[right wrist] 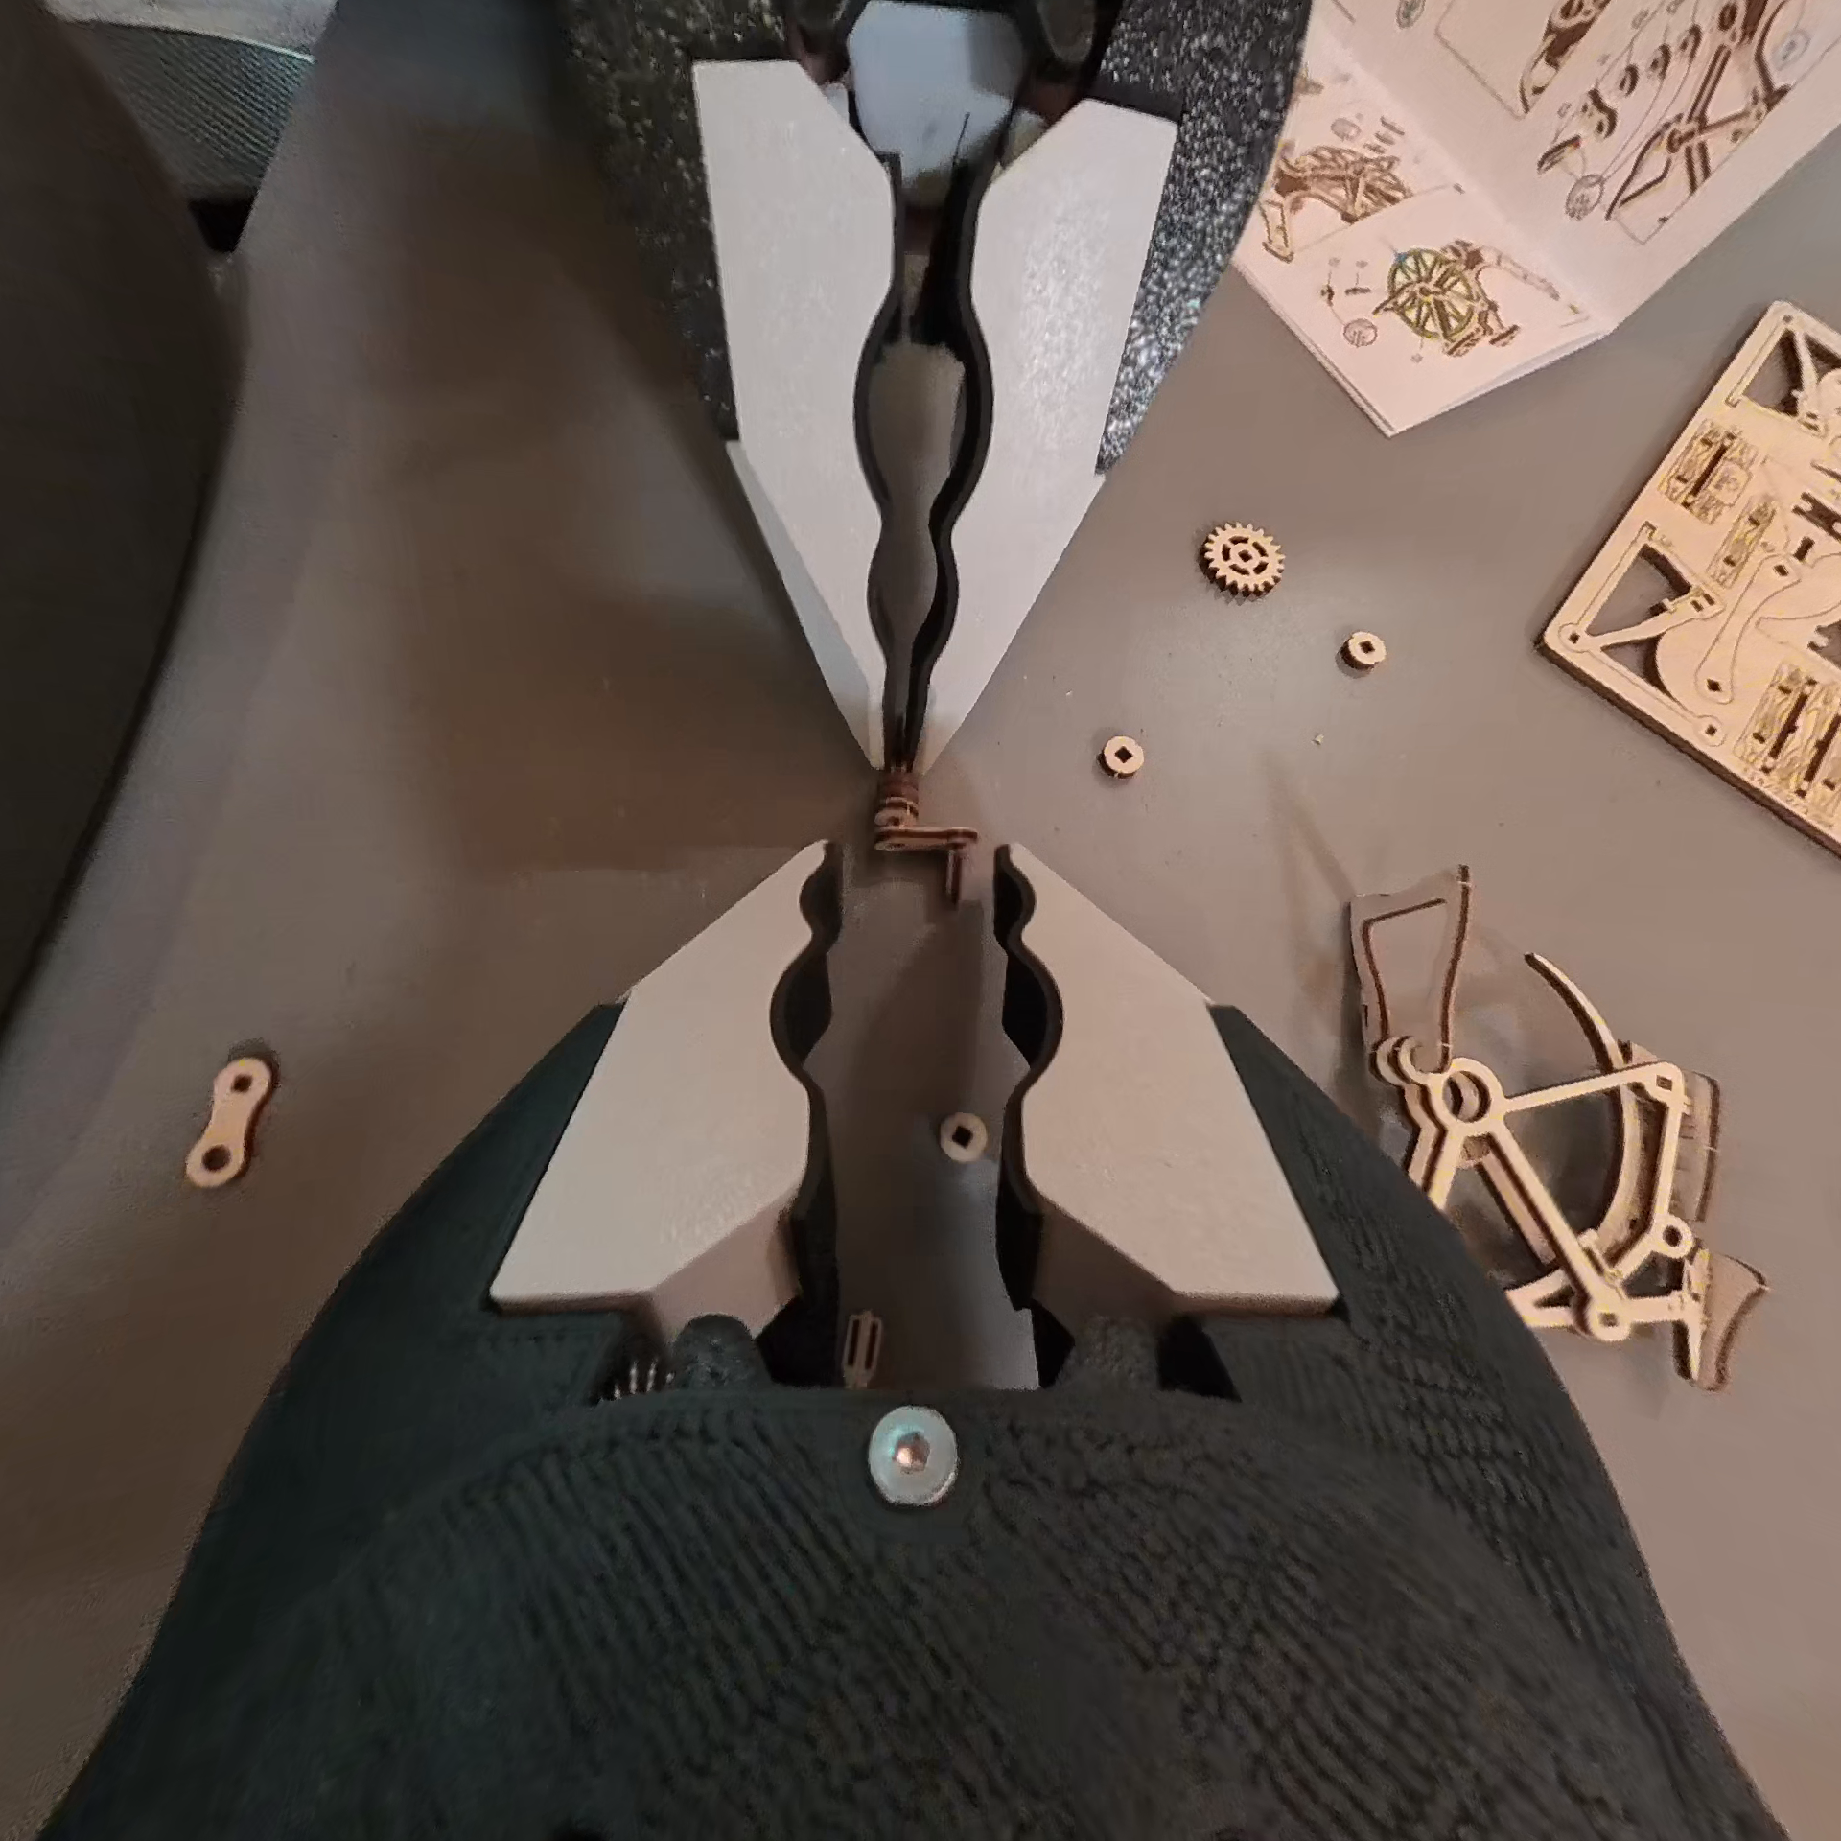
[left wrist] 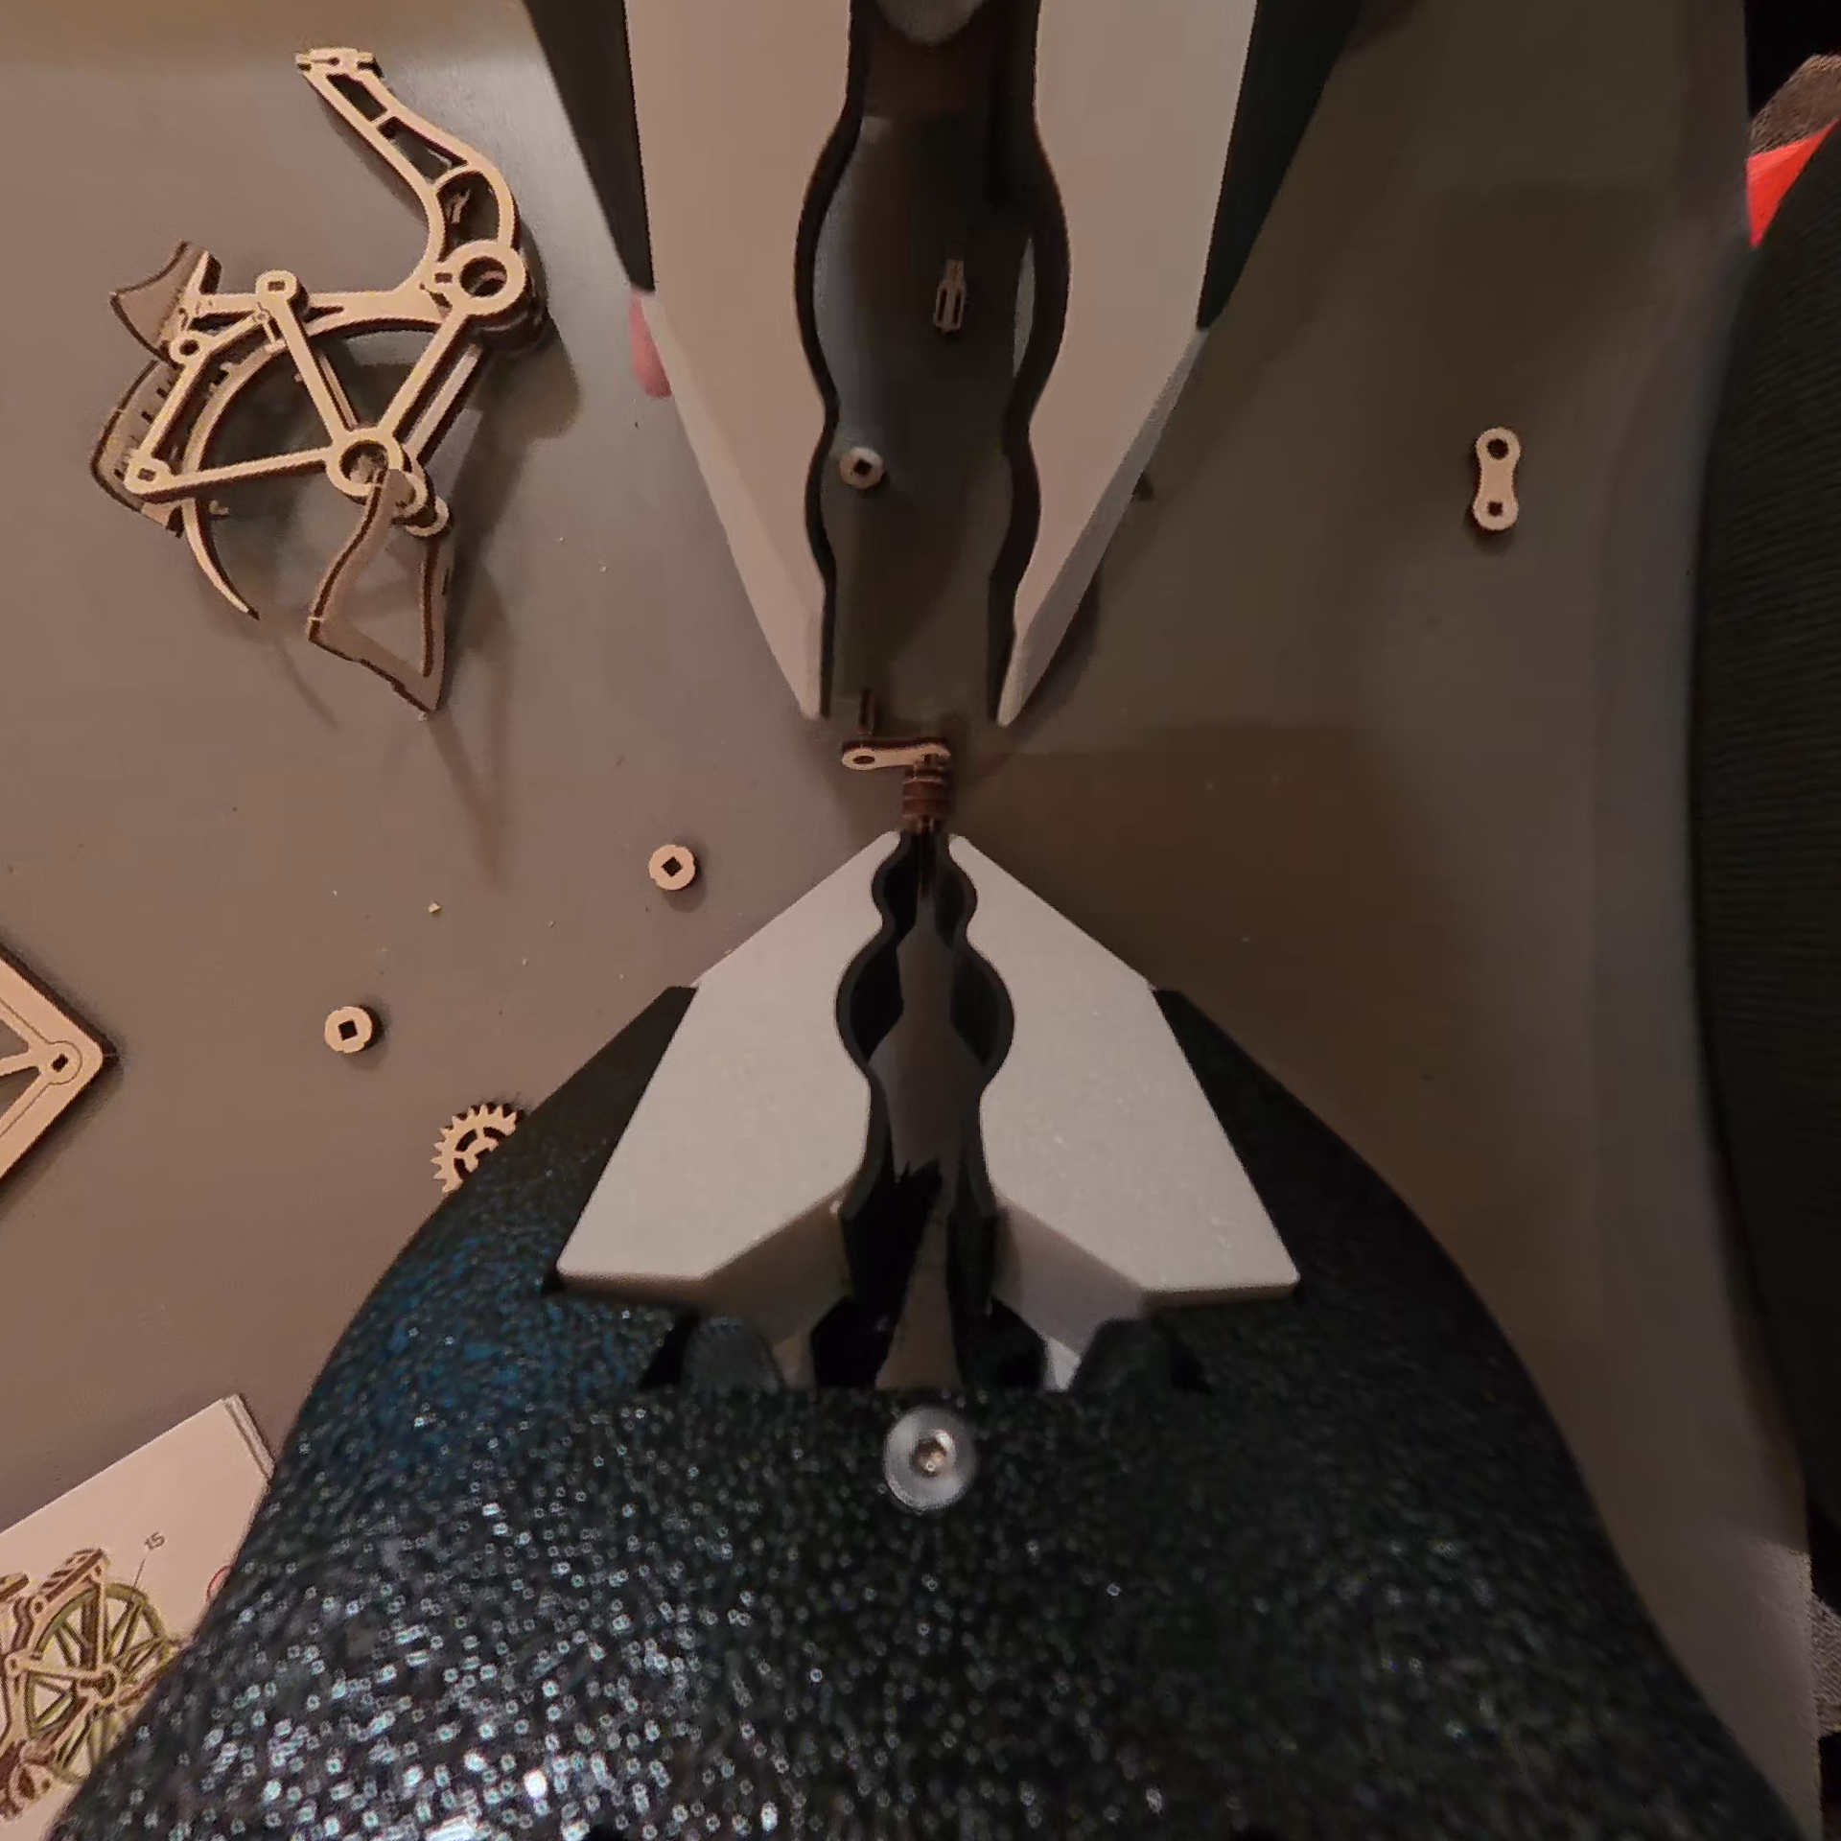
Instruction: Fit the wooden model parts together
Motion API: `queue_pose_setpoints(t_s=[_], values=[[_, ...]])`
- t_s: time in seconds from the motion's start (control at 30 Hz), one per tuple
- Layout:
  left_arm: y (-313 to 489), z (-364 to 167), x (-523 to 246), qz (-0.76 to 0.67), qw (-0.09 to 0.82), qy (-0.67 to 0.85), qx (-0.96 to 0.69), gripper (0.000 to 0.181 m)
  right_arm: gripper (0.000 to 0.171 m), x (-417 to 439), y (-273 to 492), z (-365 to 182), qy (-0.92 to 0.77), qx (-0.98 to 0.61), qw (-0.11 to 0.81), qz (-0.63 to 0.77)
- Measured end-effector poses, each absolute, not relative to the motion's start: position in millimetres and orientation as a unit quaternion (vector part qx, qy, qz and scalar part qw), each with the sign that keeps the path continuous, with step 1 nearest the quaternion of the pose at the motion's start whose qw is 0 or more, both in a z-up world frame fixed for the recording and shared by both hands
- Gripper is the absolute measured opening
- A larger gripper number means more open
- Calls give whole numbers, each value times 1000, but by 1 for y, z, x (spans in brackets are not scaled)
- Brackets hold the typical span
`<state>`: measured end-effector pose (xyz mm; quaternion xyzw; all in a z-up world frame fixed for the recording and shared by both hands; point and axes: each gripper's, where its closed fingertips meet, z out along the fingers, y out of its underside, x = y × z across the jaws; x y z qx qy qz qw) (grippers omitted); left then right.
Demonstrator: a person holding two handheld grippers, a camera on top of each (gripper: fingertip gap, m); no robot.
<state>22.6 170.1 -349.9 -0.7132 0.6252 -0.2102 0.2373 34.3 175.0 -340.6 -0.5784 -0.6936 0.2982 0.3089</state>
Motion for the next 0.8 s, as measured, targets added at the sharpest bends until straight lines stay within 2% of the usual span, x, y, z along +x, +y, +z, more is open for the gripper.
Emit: queue_pose_setpoints(t_s=[0.17, 0.3, 0.5, 0.8], values=[[170, -350, 23, -212, 237, 626, -712, 1, 14, 36, 177, -340, -703, -560, 324, 296], [170, -350, 23, -208, 238, 628, -711, 1, 18, 34, 181, -345, -706, -560, 328, 284], [170, -350, 23, -209, 238, 629, -710, 1, 2, 32, 182, -346, -708, -559, 329, 279], [169, -350, 23, -184, 237, 634, -713, 1, 1, 29, 181, -346, -703, -572, 322, 274]])
